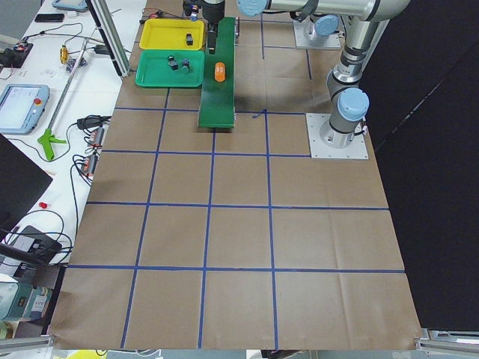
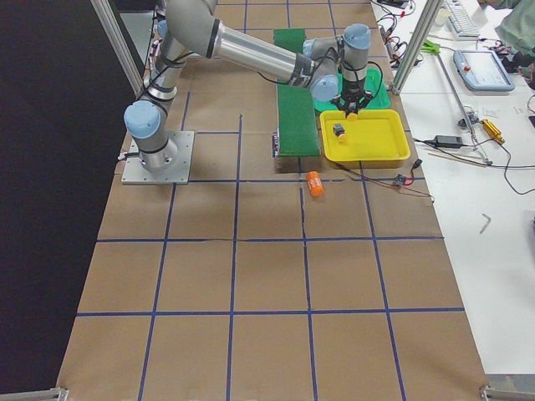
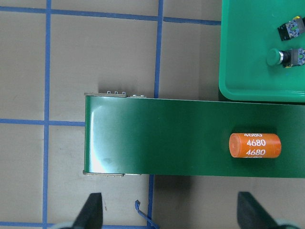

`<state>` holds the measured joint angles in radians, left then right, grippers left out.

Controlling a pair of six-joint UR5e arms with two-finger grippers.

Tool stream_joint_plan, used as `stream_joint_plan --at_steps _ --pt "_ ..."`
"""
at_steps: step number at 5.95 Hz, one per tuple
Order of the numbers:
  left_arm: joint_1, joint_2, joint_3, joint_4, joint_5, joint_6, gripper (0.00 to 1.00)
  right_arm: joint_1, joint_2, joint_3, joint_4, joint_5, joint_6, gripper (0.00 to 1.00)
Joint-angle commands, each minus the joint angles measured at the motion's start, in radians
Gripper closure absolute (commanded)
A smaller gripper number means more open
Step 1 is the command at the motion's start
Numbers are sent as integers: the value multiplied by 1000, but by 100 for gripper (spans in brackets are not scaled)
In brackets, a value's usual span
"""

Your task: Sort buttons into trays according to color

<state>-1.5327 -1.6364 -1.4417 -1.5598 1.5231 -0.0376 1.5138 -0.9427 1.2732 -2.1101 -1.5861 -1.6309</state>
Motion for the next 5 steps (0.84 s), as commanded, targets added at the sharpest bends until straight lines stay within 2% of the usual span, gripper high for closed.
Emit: stream_joint_plan --at_steps 1,2,3,4,5 --pt "5 1 3 6 0 2 1 0 175 -149 -10 53 -30 85" --pt "5 -2 -2 26 -3 2 1 0 189 -146 -10 139 -17 1" --pt "5 -2 0 27 -4 2 1 -1 156 -141 13 117 -21 0" --pt "5 -2 1 27 -7 2 1 -1 98 -141 138 71 -18 0" --pt "5 -5 3 29 -7 2 1 -3 9 -124 333 60 -17 0"
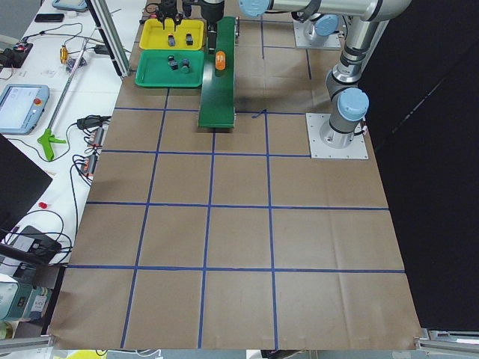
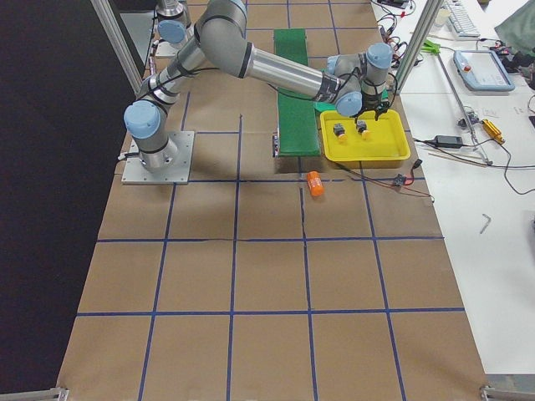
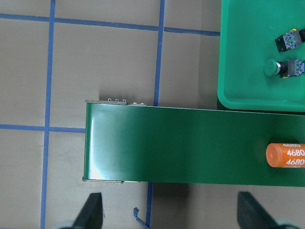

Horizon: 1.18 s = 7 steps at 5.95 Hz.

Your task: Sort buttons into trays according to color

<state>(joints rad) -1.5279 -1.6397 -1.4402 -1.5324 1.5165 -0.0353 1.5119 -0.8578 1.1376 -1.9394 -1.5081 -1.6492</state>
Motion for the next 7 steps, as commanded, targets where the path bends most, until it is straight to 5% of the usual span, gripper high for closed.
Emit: stream_joint_plan --at_steps 1,4,7 --pt "0 -3 1 2 -1 0 1 1 -175 74 278 -21 3 0" --pt "0 -3 1 2 -1 2 1 2 -419 411 203 -17 75 0" --pt "-5 -2 -5 2 -1 2 1 92 -585 458 230 -4 248 0"
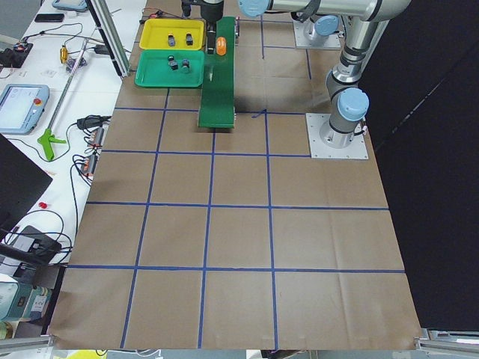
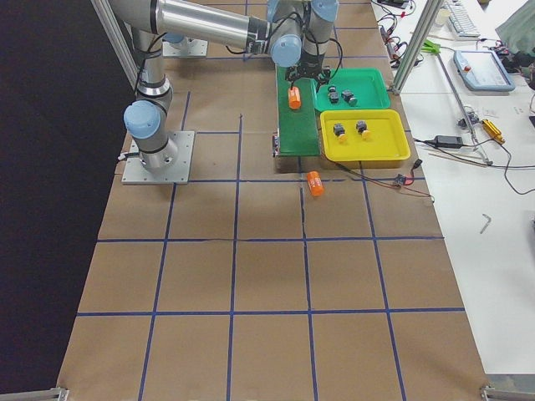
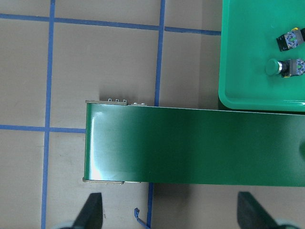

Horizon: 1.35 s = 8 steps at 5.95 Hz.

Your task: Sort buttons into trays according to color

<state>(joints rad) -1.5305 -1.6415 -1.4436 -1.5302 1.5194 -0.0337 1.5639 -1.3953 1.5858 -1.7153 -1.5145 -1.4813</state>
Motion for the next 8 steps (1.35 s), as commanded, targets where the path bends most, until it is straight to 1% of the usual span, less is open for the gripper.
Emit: stream_joint_plan --at_steps 1,3,4,5,6,8 --pt "-3 -4 -1 8 -4 0 1 53 -91 10 8 -4 222 0" --pt "-8 0 -9 7 4 0 1 50 -126 -3 0 -7 632 0" --pt "-8 0 -9 7 4 0 1 47 -142 0 -1 -13 911 0" --pt "-10 2 -11 7 4 0 1 29 -143 0 -7 -12 1143 0" --pt "-10 2 -12 7 4 0 1 15 -163 -1 5 -15 1297 0" --pt "-10 3 -12 8 4 0 1 15 -194 -9 153 -26 1540 0"
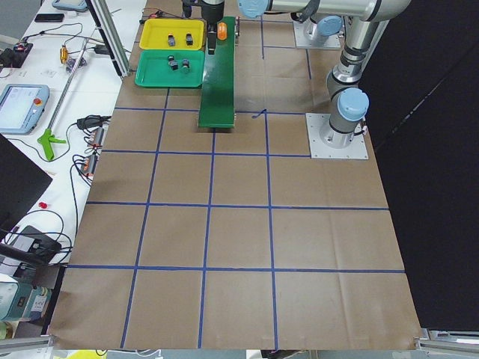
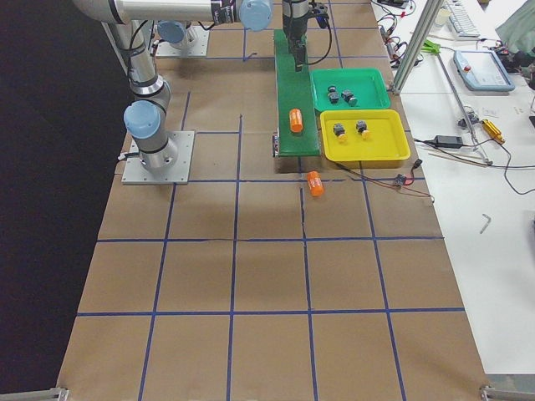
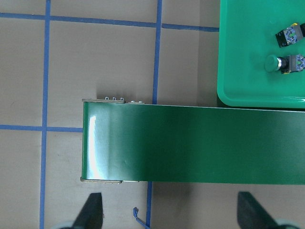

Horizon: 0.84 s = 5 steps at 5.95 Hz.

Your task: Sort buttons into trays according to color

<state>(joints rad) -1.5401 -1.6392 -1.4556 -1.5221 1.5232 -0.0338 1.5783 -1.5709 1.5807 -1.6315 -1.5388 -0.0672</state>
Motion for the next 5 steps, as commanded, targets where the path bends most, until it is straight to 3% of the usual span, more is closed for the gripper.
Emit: stream_joint_plan --at_steps 1,5 --pt "0 -1 0 0 0 0 1 0 -65 -4 123 -7 138 0" --pt "0 1 0 2 0 0 1 -3 -64 -8 107 -20 136 0"
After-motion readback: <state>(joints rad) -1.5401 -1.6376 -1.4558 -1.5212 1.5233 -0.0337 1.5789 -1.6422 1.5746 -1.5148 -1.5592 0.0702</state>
